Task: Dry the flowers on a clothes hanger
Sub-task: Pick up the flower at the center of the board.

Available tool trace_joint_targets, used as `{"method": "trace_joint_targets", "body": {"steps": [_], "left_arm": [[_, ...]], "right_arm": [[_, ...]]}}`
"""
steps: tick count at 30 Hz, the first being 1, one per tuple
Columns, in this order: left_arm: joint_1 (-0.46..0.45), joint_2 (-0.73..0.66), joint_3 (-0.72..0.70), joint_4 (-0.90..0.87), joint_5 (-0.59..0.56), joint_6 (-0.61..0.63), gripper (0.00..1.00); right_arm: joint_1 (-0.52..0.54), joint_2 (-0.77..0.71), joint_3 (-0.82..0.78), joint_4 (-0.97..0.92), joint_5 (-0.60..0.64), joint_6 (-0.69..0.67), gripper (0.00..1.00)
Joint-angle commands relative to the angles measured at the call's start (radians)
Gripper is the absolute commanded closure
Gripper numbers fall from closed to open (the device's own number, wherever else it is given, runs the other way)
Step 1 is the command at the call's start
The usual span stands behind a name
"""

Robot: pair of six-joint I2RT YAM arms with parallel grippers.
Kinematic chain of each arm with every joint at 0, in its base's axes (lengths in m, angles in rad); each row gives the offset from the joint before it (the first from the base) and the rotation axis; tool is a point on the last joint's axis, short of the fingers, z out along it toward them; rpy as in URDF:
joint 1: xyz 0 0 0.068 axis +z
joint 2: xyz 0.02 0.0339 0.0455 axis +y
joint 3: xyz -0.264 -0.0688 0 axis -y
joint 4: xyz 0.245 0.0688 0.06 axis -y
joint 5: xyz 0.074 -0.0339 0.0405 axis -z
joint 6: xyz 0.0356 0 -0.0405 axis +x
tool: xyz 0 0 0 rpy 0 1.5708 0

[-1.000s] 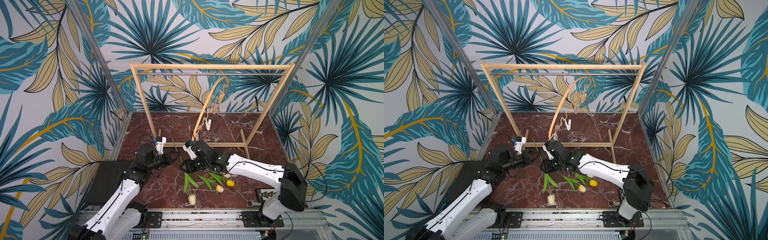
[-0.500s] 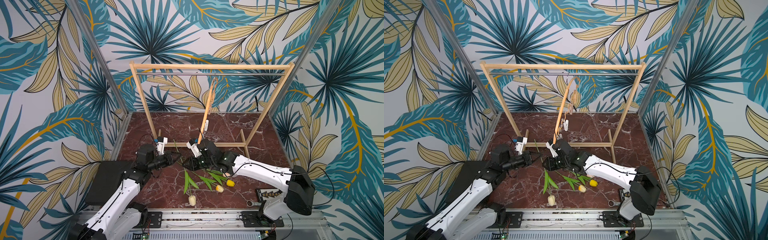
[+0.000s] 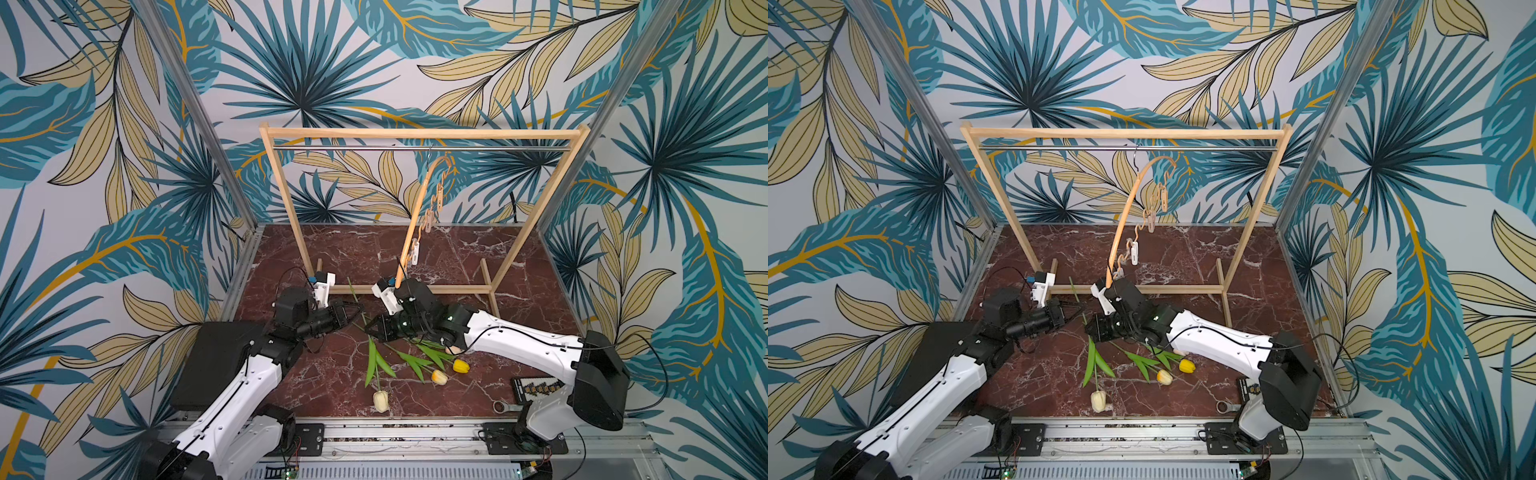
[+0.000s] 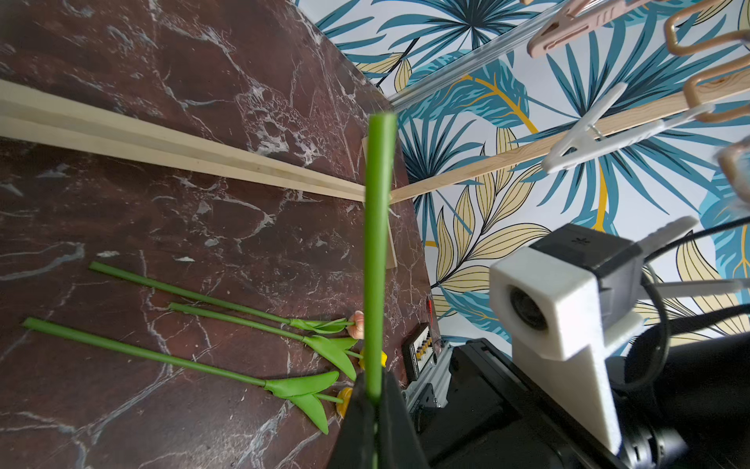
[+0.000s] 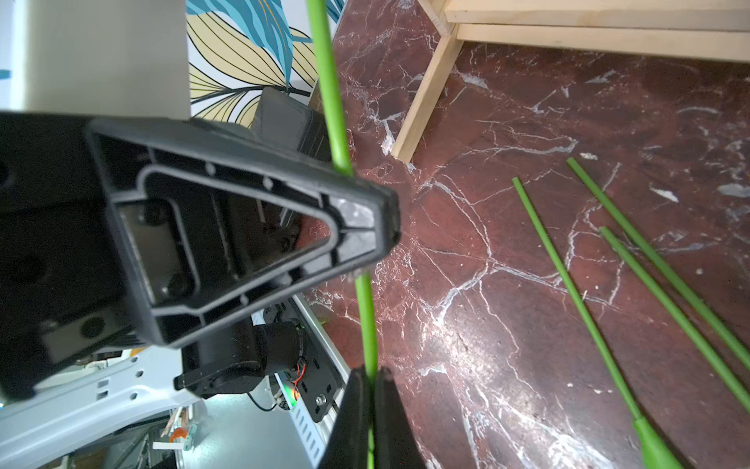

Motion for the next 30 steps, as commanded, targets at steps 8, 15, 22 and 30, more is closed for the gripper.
{"method": "trace_joint_targets", "body": {"steps": [8,15,22,30], "left_arm": [[0.01,0.057,0.076,-0.094,-0.186,0.107,0.52],[0.015,0.219,0.286,-0.137,-0.274,0.177,0.52],[0.013,0.338,0.424,-0.088,-0.237,0.198,0.52],[-0.019,0.484,0.602,-0.042,-0.194,0.254,0.47]], "right_arm": [[0.003,-0.048,-0.068,-0.112,0.053,-0.017,0.99],[0.001,-0.213,-0.221,-0.208,0.167,0.008,1.0],[-0.054,-0.466,-0.33,-0.358,0.415,0.079,1.0],[-0.206,-0.6,-0.268,-0.514,0.526,0.061,1.0]]}}
